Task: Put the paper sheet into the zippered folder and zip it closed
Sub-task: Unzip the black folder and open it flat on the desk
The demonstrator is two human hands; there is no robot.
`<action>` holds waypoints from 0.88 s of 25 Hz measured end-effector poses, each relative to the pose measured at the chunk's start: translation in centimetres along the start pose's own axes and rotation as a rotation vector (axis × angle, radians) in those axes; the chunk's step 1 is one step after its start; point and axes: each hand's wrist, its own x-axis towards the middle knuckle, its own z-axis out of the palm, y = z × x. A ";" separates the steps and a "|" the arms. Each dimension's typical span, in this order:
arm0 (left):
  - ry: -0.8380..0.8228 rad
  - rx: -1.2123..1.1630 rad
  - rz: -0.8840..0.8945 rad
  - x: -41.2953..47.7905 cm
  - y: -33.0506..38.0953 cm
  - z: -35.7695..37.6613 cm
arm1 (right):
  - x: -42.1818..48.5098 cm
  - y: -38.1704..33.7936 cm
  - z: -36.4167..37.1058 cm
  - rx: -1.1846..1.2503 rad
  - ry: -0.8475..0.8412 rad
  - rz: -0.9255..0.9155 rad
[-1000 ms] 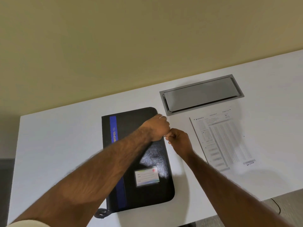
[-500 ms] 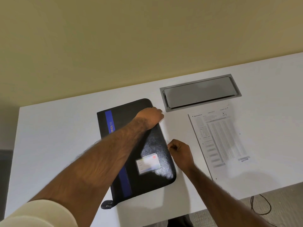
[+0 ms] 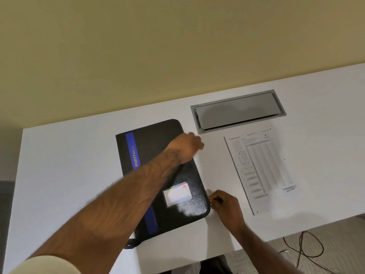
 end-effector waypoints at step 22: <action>-0.234 -0.091 -0.167 -4.4 10.8 2.9 | -3.7 1.1 -0.2 -0.314 -0.075 -0.234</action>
